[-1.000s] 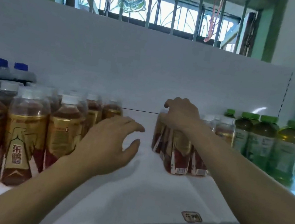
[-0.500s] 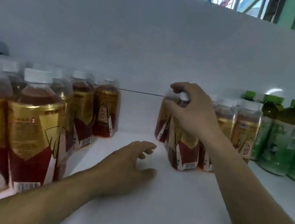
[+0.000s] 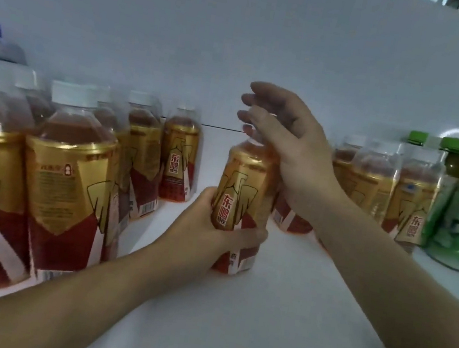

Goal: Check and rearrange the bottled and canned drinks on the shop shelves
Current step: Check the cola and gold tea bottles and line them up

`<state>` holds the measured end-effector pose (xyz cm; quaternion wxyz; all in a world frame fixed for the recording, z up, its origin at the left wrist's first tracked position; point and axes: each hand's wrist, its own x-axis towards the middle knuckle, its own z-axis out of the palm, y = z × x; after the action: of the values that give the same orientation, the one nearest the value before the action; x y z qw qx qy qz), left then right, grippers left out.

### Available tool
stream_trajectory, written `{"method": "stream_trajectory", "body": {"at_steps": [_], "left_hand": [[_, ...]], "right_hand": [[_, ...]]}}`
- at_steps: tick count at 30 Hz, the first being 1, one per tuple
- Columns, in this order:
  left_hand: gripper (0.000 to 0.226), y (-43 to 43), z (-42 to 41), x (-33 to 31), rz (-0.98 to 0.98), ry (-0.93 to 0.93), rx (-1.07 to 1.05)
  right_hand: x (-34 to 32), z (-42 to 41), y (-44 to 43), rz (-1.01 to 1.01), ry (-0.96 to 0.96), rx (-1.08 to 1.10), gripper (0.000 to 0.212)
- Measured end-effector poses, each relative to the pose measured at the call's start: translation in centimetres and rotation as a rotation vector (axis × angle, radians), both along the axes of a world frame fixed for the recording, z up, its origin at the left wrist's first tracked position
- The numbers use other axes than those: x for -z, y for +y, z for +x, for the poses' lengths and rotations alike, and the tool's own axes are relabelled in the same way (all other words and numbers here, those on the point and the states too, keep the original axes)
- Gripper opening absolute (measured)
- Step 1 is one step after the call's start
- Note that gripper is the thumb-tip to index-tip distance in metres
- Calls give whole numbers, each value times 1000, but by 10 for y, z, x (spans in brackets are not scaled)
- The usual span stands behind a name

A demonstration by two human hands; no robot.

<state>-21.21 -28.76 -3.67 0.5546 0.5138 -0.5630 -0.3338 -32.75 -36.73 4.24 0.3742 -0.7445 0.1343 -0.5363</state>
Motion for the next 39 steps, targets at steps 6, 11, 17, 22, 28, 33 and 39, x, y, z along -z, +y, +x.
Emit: {"method": "stream_trajectory", "body": {"at_steps": [6, 11, 17, 22, 28, 33, 39], "left_hand": [[44, -3, 1, -8, -20, 125, 40], [60, 5, -6, -5, -47, 146, 81], [77, 4, -7, -3, -97, 48, -41], [55, 4, -6, -10, -167, 230, -21], [68, 10, -7, -16, -64, 404, 57], [62, 6, -12, -9, -130, 244, -6], [57, 12, -9, -20, -19, 510, 128]], "right_hand": [[20, -8, -17, 270, 184, -152, 82], [23, -7, -13, 228, 131, -132, 40], [12, -8, -17, 485, -270, -172, 64], [8, -10, -25, 611, -404, -478, 83], [14, -12, -19, 652, -383, -540, 55], [14, -8, -23, 610, -370, -404, 69], [11, -11, -22, 626, -391, -444, 70]]}}
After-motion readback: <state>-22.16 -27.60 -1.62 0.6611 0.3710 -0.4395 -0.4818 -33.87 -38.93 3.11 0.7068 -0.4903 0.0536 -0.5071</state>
